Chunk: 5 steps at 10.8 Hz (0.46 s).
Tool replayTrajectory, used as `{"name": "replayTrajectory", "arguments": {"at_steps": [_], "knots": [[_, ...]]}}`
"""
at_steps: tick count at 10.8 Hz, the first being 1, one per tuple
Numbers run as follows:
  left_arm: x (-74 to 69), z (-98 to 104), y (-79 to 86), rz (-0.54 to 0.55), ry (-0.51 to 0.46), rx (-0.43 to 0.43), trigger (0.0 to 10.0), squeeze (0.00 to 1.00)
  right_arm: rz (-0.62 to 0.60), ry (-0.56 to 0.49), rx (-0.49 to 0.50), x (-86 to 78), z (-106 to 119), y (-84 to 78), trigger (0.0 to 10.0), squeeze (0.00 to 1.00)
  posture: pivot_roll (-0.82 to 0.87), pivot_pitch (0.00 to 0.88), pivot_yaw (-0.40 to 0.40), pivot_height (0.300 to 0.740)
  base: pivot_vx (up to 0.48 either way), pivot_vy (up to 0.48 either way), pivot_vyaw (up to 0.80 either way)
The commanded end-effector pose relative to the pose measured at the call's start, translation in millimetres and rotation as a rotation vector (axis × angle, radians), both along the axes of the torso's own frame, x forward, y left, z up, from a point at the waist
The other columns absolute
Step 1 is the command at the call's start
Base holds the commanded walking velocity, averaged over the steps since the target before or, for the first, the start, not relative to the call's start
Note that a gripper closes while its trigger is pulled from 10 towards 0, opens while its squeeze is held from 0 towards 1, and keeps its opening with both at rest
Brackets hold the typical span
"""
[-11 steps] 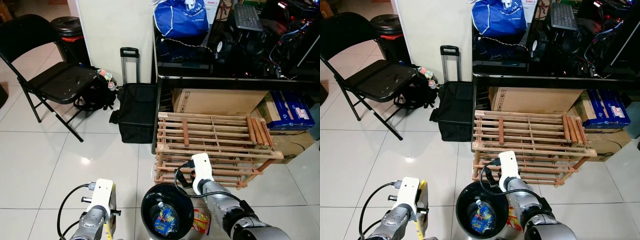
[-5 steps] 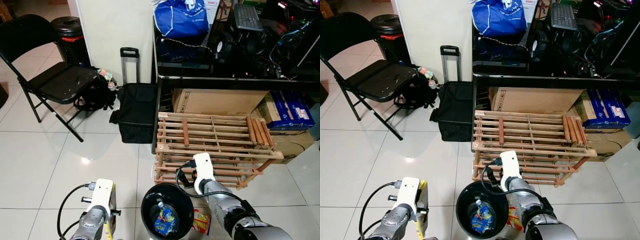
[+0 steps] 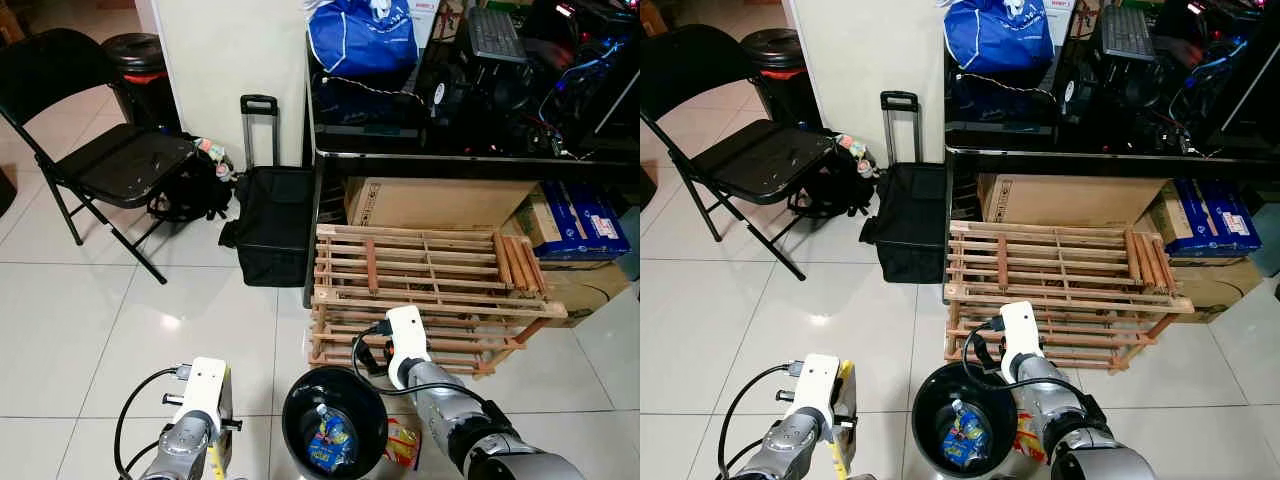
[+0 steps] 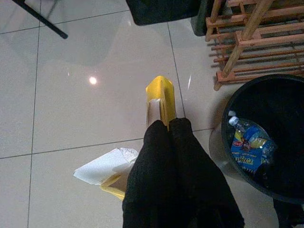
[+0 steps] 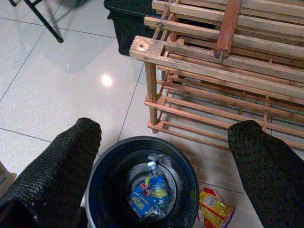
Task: Picking trash to rubbish bin
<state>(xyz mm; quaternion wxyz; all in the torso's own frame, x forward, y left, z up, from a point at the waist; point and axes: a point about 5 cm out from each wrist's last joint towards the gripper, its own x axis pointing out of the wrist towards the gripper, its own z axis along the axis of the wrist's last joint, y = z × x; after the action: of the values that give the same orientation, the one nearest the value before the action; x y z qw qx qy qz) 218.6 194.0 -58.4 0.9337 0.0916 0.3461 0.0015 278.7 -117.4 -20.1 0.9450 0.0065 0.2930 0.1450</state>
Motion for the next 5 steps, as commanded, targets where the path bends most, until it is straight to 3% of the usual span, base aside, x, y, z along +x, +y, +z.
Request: {"name": "replayTrajectory", "arguments": {"at_steps": [1,5], "knots": [[1.8,0.8,-0.4,0.01,-0.001,0.0,10.0,0.0,-0.014,0.009,-0.004,-2.9,-2.7,-2.2,10.0,0.0,0.08,0.027,-0.056,0.74,0.0,0.0,0.0],[2.2,1.1,0.2,0.013,-0.002,0.0,10.0,0.0,-0.016,0.012,-0.005,-3.5,-3.3,-2.6,10.0,0.0,0.08,0.027,-0.056,0.74,0.0,0.0,0.0]]}}
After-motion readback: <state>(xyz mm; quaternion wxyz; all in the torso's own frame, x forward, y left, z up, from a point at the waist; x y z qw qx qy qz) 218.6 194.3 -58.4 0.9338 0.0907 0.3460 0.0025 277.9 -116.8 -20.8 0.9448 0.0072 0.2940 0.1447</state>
